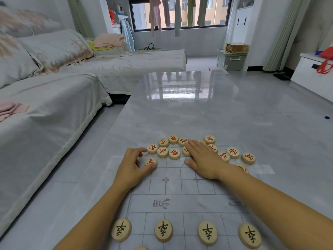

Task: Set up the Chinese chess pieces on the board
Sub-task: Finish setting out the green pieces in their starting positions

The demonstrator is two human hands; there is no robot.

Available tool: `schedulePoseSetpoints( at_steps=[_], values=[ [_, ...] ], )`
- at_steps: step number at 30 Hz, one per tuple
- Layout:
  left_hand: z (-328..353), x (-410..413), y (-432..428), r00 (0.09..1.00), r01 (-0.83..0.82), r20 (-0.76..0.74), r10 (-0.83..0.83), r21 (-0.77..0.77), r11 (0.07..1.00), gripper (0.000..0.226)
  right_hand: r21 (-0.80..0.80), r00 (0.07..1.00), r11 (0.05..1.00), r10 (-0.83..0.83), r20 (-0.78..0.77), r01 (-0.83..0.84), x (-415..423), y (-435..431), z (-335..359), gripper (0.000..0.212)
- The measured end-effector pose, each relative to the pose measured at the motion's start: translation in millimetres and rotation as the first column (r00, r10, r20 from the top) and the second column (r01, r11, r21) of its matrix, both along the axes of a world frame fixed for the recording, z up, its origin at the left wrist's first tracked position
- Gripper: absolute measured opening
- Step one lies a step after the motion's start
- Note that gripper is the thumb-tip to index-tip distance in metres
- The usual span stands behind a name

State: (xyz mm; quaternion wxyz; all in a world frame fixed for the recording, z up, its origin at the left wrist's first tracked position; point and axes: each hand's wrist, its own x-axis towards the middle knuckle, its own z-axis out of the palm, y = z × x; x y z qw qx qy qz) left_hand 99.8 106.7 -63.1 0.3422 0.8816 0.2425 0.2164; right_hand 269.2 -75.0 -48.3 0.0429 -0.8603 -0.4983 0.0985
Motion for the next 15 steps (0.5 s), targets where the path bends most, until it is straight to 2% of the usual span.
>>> schedulePoseSetpoints(
  at_steps=[4, 6, 10, 15],
  values=[
    [-2, 2, -1, 0.993, 0.054, -0.108, -0.038, 0.150, 0.987, 0.086, 0.012, 0.994, 0.994, 0.106, -0.008, -0.106, -19, -22, -1, 0.062],
    [-1, 4, -2, 0.984, 0.090, -0.166, -0.058, 0.193, 0.977, 0.095, 0.030, 0.991, 0.992, 0.125, -0.048, -0.124, -23, -30, 5, 0.061],
    [-3, 5, -2, 0.983, 0.081, -0.179, -0.052, 0.162, 0.983, 0.093, 0.143, 0.993, 0.988, 0.076, -0.091, -0.062, -21, -18, 16, 0.059],
    [-2, 4, 0, 0.988, 0.058, -0.149, -0.044, 0.085, 0.995, 0.111, 0.098, 0.987, 0.983, 0.158, -0.025, -0.155, -29, 36, 15, 0.063]
  ],
)
